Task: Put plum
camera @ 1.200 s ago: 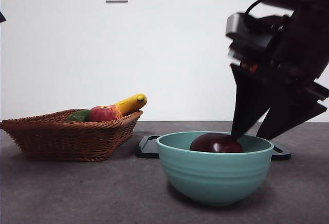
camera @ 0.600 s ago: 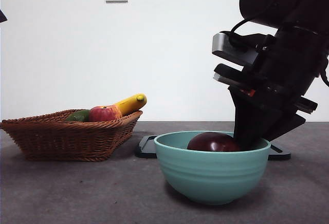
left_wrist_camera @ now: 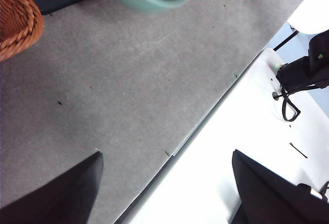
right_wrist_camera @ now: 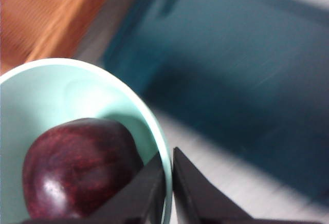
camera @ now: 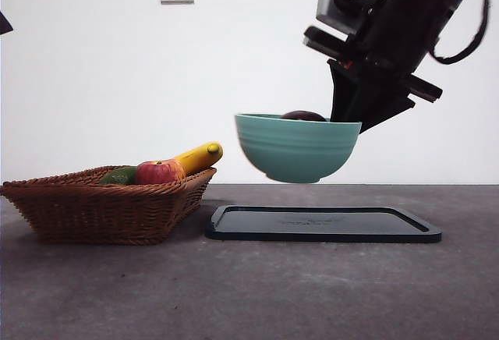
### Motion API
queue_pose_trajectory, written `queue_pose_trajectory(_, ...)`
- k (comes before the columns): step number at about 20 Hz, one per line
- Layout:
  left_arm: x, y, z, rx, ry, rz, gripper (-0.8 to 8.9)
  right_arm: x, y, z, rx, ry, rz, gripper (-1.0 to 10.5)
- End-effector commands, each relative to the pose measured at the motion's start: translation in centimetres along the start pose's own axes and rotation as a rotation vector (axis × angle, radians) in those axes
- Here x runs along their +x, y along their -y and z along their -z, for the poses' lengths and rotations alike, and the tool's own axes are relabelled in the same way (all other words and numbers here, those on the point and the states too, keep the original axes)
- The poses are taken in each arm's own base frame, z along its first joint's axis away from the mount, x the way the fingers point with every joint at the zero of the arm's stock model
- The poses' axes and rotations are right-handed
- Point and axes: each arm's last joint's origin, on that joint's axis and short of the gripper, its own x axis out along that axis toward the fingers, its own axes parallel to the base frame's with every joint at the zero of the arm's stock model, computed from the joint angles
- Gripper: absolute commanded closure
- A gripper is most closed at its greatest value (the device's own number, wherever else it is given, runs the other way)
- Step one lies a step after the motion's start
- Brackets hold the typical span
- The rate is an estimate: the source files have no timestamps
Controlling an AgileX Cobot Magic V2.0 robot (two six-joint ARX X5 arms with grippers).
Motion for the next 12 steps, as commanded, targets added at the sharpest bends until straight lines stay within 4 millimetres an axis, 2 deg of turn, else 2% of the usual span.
queue_pose_trajectory(1, -0.1, 0.1, -0.3, 0.024, 0.011, 0.007, 4.12, 0.9, 1.3, -2.5, -0.008, 0.016, 0.024, 9.4)
queue_pose_trajectory(5, -0.1, 0.1, -0.3, 0.026, 0.013, 0.006, 4.12, 3.8, 3.9, -5.6, 0.038, 0.008, 0.059, 9.4)
queue_pose_trajectory(9, -0.1, 0.1, -0.4, 0.025, 0.014, 0.006, 4.12, 7.5, 5.3, -5.6, 0.054, -0.037, 0.103, 9.4)
queue_pose_trajectory(12, -0.1, 0.1, -0.4, 0.026, 0.014, 0.006, 4.12, 8.4, 5.9, -5.2, 0.064, -0.058, 0.117, 9.4)
